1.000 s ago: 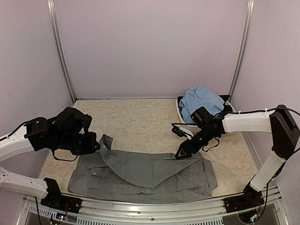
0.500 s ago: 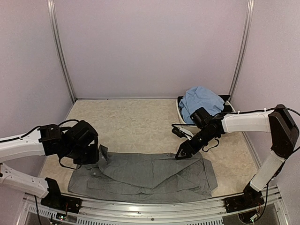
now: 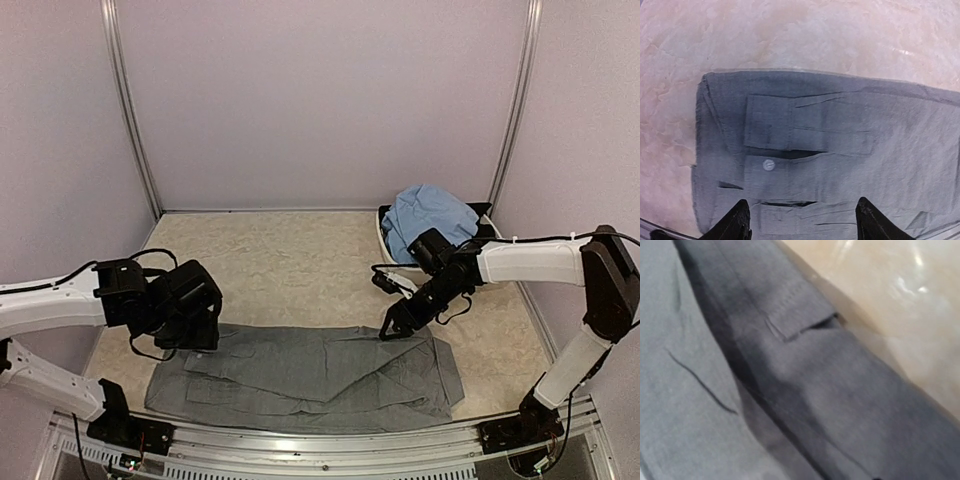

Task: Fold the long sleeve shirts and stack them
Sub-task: Fold the sleeve of the rectangle-folded shirt, then rotate the rectangle-folded shirt at the center of the board.

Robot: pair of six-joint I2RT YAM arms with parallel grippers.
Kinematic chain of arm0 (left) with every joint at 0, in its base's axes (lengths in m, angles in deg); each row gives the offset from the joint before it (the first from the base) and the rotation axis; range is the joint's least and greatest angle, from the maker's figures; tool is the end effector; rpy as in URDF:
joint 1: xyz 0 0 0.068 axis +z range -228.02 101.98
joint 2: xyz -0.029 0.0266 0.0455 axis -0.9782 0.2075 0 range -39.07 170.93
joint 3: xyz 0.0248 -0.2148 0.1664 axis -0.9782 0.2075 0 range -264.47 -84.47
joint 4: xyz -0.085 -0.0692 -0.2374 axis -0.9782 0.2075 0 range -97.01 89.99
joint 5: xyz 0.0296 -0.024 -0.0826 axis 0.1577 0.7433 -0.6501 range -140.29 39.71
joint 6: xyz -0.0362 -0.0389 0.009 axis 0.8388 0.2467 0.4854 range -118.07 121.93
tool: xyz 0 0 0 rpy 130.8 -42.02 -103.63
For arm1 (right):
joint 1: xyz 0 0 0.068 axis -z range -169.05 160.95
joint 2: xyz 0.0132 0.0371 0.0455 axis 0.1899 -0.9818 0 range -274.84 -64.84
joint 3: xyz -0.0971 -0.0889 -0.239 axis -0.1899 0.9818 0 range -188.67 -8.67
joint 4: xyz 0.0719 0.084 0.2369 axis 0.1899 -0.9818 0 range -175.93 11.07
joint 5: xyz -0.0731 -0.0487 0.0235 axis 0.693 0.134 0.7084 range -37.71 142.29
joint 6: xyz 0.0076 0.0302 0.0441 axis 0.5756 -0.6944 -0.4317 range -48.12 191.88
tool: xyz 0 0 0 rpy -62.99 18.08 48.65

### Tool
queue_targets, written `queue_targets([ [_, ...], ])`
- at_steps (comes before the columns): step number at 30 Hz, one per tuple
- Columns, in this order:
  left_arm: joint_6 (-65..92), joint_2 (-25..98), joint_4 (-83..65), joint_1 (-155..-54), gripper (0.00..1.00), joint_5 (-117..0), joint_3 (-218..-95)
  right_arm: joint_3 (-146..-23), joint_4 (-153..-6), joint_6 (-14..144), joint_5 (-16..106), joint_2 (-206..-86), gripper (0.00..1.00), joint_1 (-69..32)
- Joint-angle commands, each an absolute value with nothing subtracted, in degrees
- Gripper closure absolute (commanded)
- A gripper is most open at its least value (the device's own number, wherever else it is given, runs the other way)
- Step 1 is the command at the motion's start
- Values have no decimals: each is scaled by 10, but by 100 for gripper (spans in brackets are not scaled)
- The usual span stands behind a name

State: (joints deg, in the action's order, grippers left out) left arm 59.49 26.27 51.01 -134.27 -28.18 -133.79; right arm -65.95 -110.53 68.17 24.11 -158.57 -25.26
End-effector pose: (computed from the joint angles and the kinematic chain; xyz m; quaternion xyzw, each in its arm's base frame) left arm 0.1174 -0.1518 0.2406 -0.0378 0.9716 -0.0104 0.2335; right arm 0.2396 0.1962 0.1819 -0.3109 0.9012 0.2877 0.0920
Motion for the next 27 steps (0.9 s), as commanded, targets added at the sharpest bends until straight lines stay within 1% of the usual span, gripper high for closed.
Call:
queue_targets([
  [1,491,314,377,-1352,26,-317,-1382,-651,-1157,640,308,-1523,44,-275],
  [4,439,357,310,-1345,20,-360,-1385,-622,-1170,605,324,-1486,44,-300],
  [8,393,397,253,-1329,17,-402,-1381,-585,-1170,558,337,-1461,44,-341],
  [11,370,417,218,-1317,16,-437,-1369,-565,-1152,543,342,-1475,45,-356],
  [15,356,420,196,-1306,14,-447,-1354,-568,-1126,549,355,-1533,45,-357],
  [21,348,404,200,-1299,13,-425,-1343,-640,-1124,583,410,-1645,45,-354],
  [27,349,376,202,-1269,12,-422,-1322,-780,-1150,623,483,-1750,46,-353],
])
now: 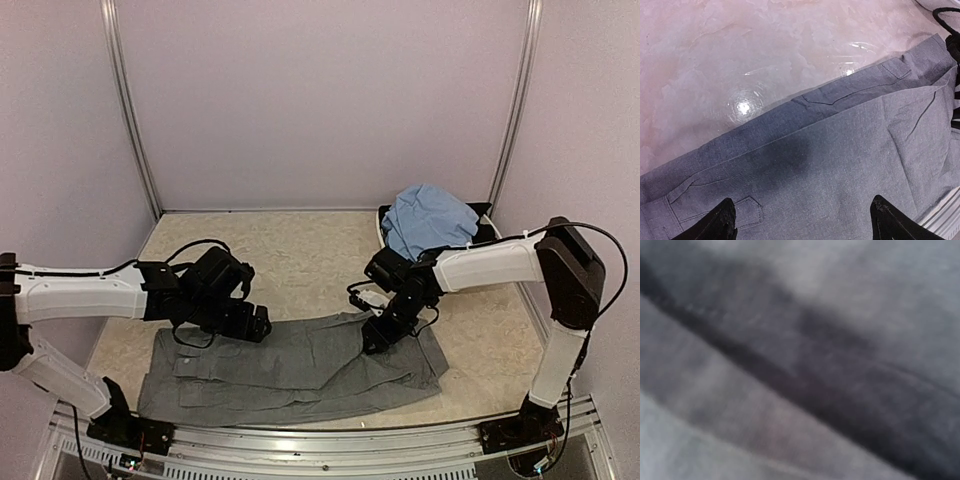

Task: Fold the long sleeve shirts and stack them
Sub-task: Rotate the rectangle-folded shirt at the center of the board.

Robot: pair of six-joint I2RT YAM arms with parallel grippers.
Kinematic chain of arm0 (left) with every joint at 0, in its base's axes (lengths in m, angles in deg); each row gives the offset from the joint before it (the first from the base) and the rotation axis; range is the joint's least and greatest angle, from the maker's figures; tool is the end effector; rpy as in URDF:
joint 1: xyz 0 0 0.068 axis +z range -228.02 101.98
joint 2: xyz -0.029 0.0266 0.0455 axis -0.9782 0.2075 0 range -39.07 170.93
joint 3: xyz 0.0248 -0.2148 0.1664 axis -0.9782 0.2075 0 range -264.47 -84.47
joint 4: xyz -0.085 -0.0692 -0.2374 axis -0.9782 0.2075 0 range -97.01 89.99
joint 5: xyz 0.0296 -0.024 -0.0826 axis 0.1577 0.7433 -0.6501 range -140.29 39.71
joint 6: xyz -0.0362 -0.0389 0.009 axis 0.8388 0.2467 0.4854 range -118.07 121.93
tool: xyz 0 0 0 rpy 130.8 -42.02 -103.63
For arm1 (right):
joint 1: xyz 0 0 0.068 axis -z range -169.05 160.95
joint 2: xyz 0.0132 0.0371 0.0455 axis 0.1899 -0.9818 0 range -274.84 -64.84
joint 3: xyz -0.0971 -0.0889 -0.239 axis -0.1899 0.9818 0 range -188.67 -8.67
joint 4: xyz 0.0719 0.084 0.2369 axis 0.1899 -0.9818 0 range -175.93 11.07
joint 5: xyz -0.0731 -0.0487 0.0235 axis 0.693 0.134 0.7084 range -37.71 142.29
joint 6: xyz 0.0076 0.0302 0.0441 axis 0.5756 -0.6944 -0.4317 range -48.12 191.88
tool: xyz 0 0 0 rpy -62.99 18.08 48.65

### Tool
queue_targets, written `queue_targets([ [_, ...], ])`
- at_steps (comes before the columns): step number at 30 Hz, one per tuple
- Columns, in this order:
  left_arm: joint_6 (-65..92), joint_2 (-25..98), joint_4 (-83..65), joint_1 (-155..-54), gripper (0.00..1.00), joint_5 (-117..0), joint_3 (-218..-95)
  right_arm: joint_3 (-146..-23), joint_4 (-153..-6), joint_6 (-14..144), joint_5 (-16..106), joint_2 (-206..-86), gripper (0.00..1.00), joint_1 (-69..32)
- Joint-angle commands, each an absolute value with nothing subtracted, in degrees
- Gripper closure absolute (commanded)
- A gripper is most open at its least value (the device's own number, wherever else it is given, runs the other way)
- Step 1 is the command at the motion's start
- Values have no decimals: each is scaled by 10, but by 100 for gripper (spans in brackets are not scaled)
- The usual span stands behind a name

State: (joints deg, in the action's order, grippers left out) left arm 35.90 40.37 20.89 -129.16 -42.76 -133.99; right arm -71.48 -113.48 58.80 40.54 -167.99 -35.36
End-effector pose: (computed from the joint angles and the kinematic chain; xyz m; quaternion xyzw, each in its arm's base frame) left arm 0.1743 -0.2091 0.2104 0.1251 0.9507 -0.1405 0.2464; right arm 0.2255 0.2465 0.1527 -0.2949 0.9411 0.1530 0.0634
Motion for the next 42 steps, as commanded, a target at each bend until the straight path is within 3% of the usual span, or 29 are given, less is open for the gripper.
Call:
queue_targets([
  [1,349,369,204,-1262,11,-422,-1318,-810,-1159,632,496,-1770,46,-353],
  [12,306,311,225,-1183,9,-456,-1301,-1219,-1216,712,569,-2007,45,-293],
  [20,313,324,259,-1154,7,-515,-1296,-1482,-1167,787,637,-2172,43,-258],
  [24,321,338,257,-1149,1,-559,-1293,-1437,-1129,797,606,-2129,43,-251],
  [34,308,390,265,-1159,3,-590,-1274,-1087,-1023,792,478,-1840,43,-261],
  [42,325,449,217,-1230,3,-630,-1276,-975,-996,767,395,-1687,42,-261],
])
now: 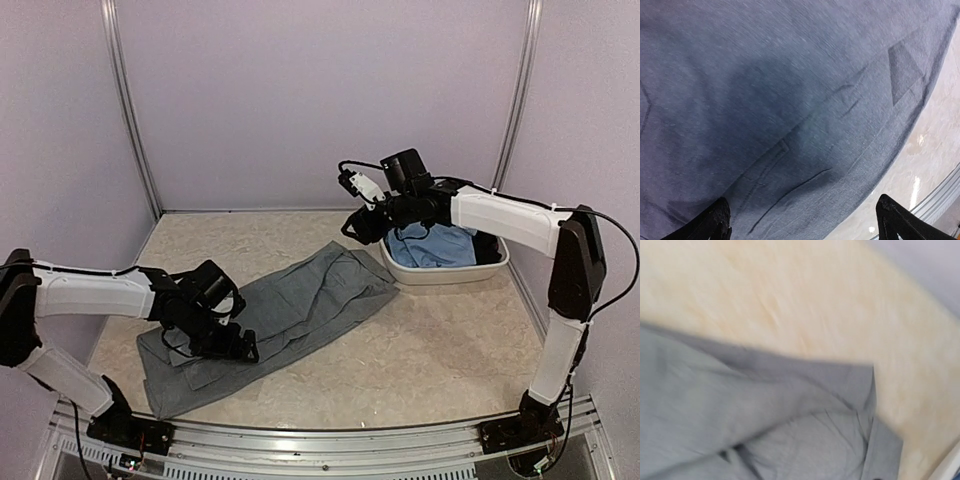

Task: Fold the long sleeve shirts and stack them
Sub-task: Rotate the rectangle-folded shirt at the center of the board.

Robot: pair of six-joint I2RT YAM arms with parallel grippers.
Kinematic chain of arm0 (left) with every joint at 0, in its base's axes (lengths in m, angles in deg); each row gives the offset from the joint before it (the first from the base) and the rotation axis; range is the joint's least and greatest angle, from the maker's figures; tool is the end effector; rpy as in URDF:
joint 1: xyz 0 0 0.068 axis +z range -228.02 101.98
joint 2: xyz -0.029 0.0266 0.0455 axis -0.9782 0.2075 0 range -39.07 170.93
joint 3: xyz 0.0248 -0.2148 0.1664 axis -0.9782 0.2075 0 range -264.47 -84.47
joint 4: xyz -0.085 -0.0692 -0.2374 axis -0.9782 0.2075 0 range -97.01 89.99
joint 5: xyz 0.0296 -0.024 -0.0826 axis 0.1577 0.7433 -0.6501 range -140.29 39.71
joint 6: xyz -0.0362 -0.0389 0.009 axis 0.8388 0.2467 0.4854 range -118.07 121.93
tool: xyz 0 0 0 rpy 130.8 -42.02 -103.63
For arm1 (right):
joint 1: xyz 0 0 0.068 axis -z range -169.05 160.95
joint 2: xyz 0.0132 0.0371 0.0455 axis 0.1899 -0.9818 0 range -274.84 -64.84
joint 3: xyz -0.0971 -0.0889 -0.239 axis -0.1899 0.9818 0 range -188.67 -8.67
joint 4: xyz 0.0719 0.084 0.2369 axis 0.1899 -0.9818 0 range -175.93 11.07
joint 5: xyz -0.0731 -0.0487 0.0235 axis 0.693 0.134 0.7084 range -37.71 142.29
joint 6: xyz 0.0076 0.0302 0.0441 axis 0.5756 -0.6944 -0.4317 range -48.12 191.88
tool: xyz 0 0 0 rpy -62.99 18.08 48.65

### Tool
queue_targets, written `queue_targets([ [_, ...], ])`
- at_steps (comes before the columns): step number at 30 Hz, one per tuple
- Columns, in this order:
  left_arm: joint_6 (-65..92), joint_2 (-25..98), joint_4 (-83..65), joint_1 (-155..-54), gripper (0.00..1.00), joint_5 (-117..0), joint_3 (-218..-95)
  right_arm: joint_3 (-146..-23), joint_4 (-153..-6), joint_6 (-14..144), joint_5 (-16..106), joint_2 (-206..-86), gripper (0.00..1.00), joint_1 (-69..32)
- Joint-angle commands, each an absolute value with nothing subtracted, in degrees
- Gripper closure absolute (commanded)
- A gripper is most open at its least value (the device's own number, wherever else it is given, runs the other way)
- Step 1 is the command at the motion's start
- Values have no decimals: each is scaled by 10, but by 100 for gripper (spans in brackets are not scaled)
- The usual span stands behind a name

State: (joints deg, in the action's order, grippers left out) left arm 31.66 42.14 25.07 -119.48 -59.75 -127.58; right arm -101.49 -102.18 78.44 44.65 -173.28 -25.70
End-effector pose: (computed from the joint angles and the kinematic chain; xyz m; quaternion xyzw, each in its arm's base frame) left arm 0.1808 -0.1677 0.1678 0.1144 0.9751 -0.1659 0.0922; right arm 0.3507 0.2668 0.2872 -0.3581 0.8262 0.1698 0.4003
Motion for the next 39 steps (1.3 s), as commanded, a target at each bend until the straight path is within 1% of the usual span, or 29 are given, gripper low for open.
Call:
queue_targets([
  [1,328,459,210,-1241,3,-636,-1277,-966,-998,766,394,-1672,42,-262],
  [10,343,562,122,-1325,4,-725,-1329,-895,-1027,757,439,-1565,42,-256],
  [15,335,647,111,-1380,4,-744,-1428,-865,-1060,733,443,-1523,41,-244],
  [18,320,682,134,-1414,4,-750,-1476,-857,-1082,712,449,-1526,41,-233],
  [23,290,684,171,-1445,5,-757,-1503,-872,-1067,688,442,-1602,42,-231],
  [25,287,665,161,-1447,5,-787,-1493,-898,-1055,685,445,-1646,43,-231],
  [26,282,640,143,-1446,5,-812,-1485,-945,-1045,689,434,-1717,44,-233],
  [31,276,599,142,-1421,2,-758,-1494,-1041,-1043,693,426,-1828,45,-246],
  [36,294,533,113,-1356,1,-708,-1467,-1119,-1050,677,429,-1913,45,-251],
  [39,304,494,97,-1318,1,-688,-1447,-1151,-1055,665,427,-1948,43,-251],
])
